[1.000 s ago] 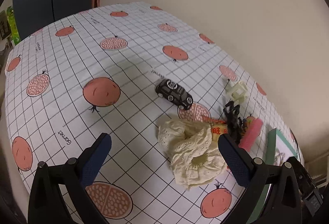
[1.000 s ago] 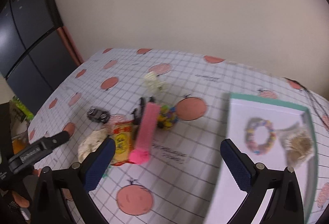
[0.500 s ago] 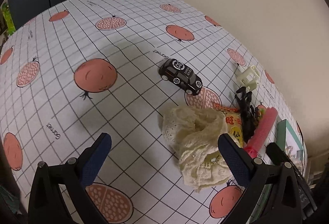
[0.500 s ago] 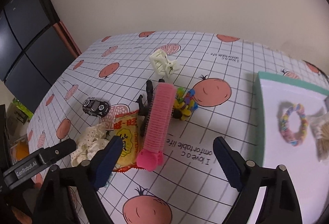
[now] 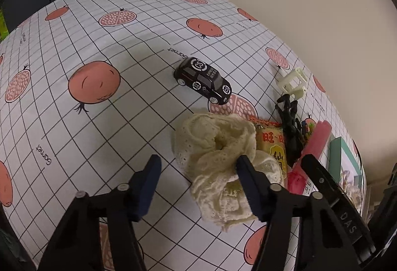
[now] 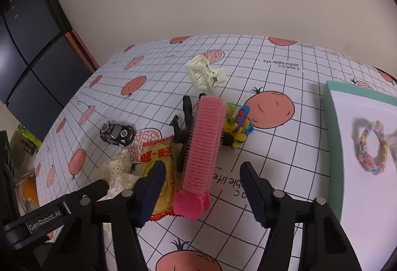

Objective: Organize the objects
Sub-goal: 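Grasp the cream lace cloth with left tool while right tool grasps pink hair roller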

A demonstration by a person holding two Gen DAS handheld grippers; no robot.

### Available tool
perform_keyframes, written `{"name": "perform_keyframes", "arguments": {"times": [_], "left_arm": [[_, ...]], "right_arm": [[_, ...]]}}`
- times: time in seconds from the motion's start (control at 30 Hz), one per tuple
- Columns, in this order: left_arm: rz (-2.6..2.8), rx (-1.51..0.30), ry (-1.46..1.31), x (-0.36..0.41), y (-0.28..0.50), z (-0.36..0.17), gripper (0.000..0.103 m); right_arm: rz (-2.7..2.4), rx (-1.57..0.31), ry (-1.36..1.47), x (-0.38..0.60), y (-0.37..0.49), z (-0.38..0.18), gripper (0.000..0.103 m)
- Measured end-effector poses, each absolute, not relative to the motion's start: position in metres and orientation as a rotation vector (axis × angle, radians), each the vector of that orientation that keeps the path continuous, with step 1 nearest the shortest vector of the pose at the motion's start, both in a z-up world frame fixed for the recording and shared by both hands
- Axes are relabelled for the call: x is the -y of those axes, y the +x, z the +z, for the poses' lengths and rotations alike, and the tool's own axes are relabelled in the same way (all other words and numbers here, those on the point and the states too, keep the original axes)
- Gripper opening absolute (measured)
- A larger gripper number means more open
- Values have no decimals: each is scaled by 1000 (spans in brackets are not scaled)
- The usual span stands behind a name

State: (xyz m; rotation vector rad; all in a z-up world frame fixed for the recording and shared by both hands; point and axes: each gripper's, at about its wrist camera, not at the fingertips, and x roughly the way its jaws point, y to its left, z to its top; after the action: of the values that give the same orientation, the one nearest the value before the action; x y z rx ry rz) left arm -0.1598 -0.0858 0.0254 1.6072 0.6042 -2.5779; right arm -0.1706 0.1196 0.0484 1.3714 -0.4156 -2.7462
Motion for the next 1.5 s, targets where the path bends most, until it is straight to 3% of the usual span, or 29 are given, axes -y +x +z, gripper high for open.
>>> {"name": "perform_keyframes", "arguments": {"times": [0.2, 0.53, 0.97, 1.5], "left_arm": [[-2559, -577, 1650, 80, -162, 18, 60], [-2566, -518, 1648, 75, -162, 15, 59], [-2602, -526, 1645, 68, -164, 17, 17], [-2597, -654, 1584, 82, -165, 28, 13]], "right_arm": [[-2723, 384, 1430, -114, -174, 36, 48], [-2710, 404, 1472, -118, -174, 28, 39], [-2705, 406, 1459, -123, -169, 28, 29], [-2700, 409, 1491, -128, -166, 34, 27]]}}
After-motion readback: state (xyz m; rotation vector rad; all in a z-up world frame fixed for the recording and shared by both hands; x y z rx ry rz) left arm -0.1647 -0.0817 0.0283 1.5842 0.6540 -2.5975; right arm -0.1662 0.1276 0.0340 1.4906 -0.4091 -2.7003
